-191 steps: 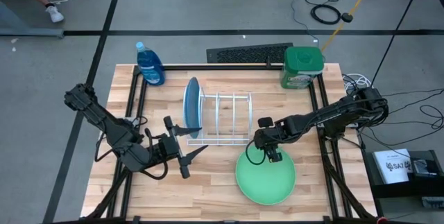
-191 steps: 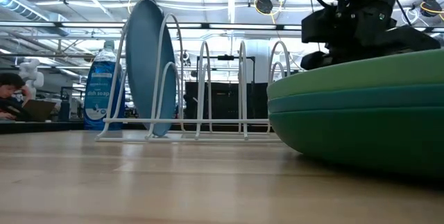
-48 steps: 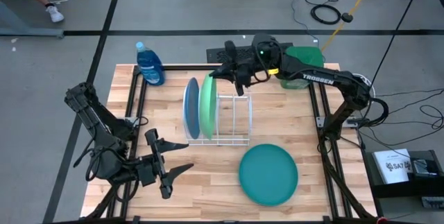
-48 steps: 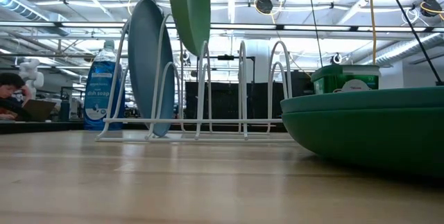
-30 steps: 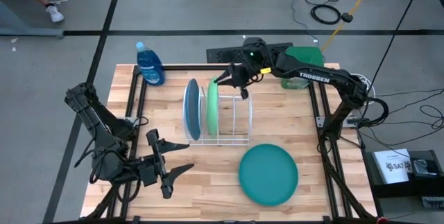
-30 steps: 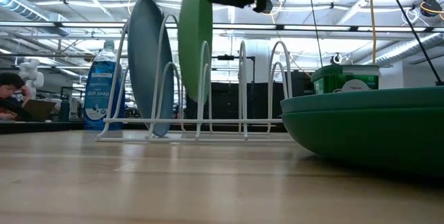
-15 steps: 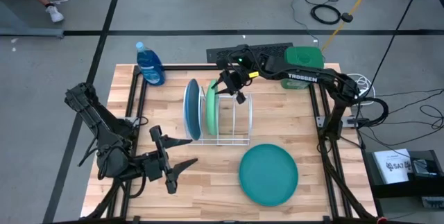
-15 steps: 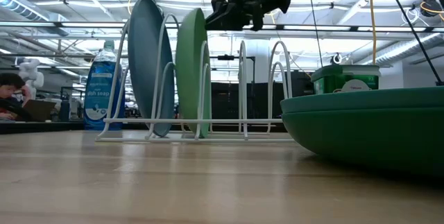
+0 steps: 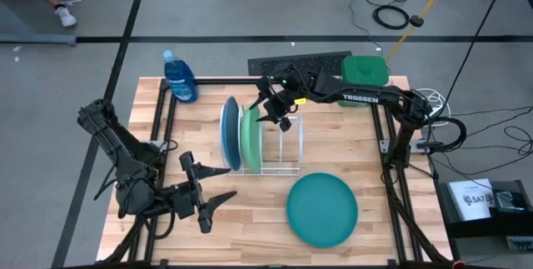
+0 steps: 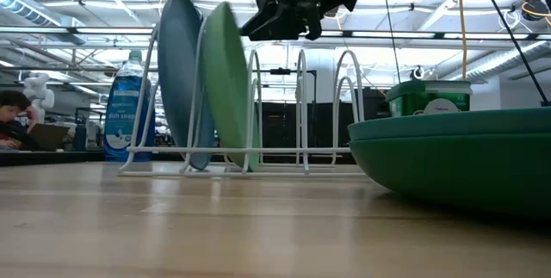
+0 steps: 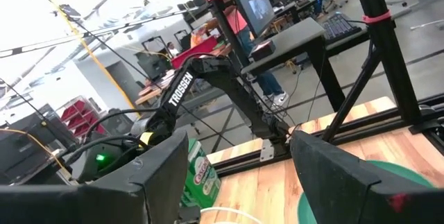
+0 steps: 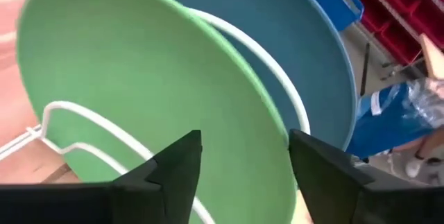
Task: Sort dishes
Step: Put the light green plate in the dish rack, then put the light blue plate in the dish rack
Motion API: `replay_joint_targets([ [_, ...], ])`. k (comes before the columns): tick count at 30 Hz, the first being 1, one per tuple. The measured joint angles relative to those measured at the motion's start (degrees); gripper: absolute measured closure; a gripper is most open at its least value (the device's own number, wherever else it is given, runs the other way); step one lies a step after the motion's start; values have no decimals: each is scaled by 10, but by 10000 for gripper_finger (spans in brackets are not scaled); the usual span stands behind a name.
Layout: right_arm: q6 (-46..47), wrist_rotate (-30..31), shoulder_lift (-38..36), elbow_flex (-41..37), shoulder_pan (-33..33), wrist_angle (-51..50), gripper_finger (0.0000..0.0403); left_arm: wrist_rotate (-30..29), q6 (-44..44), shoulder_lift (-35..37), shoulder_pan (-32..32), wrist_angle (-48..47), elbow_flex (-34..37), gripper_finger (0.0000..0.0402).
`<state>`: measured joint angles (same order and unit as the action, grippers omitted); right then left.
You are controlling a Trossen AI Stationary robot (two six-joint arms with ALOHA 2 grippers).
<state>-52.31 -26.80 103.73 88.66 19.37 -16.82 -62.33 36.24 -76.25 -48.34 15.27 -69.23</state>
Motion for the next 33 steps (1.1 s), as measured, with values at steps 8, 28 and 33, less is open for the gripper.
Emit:
replay_joint_targets([
  [8,-55,53,-9,0,-20,17,174,0,-1,0,0,0,0,149],
  [28,-92,340,-80,0,-132,-71,177,2,-42,0,6,-11,0,149],
  [33,-34,452,-97,0,-188,-167,177,4,-87,0,24,-17,0,149],
])
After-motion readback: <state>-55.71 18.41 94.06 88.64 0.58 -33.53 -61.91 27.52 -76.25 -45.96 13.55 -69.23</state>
